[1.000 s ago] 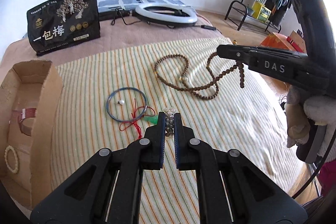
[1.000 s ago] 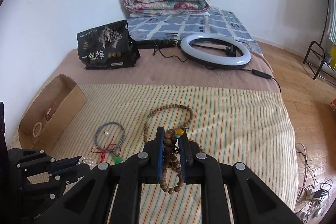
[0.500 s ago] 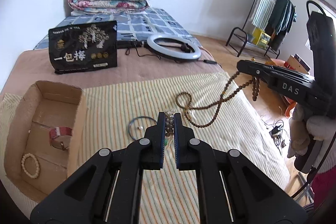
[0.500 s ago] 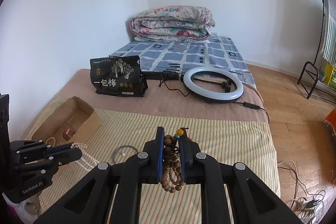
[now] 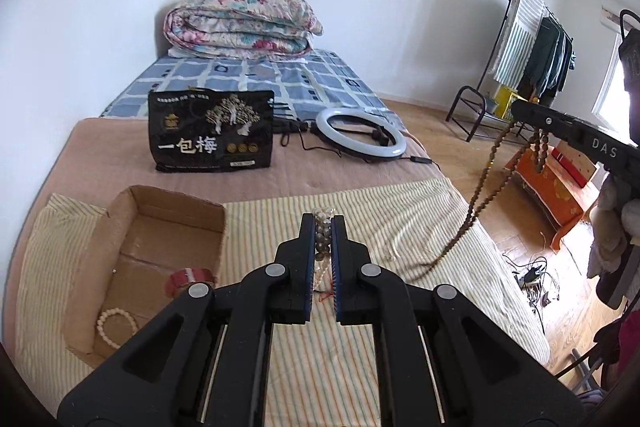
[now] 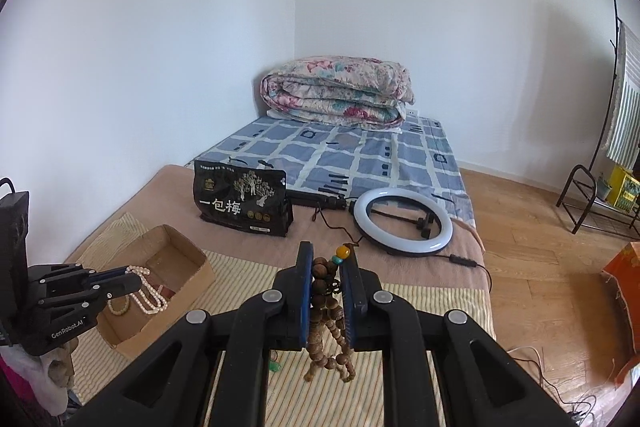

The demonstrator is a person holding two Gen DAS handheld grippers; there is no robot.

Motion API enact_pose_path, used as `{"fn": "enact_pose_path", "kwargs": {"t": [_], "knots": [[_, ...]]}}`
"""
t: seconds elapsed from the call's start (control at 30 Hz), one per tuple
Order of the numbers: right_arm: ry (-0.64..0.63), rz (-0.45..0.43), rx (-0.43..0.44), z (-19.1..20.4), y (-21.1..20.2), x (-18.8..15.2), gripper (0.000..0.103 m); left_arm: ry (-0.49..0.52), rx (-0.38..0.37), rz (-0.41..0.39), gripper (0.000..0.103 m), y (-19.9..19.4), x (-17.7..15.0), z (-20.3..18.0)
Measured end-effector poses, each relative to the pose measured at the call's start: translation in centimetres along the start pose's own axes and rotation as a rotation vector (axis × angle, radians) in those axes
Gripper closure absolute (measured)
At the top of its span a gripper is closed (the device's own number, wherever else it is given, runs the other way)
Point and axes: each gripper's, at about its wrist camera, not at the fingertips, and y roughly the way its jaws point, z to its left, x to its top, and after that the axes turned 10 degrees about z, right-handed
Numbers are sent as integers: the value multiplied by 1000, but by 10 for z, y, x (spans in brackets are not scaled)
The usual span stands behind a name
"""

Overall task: Organize jewelry
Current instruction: 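Lift the pearl necklace and the wooden bead strand and carry both over the box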

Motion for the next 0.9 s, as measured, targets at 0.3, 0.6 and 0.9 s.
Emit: {"fn": "enact_pose_path", "kwargs": {"t": [0.3, 0.6, 0.9], "knots": [[-34, -57, 37, 29, -29, 21, 92, -12, 34, -38, 98, -37, 2, 23], [-87, -108, 89, 72, -34, 53, 92, -48, 91, -62, 98, -62, 2, 61], [-120, -134, 143, 115, -23, 81, 92, -90, 137, -67, 98, -74, 0, 102]]}}
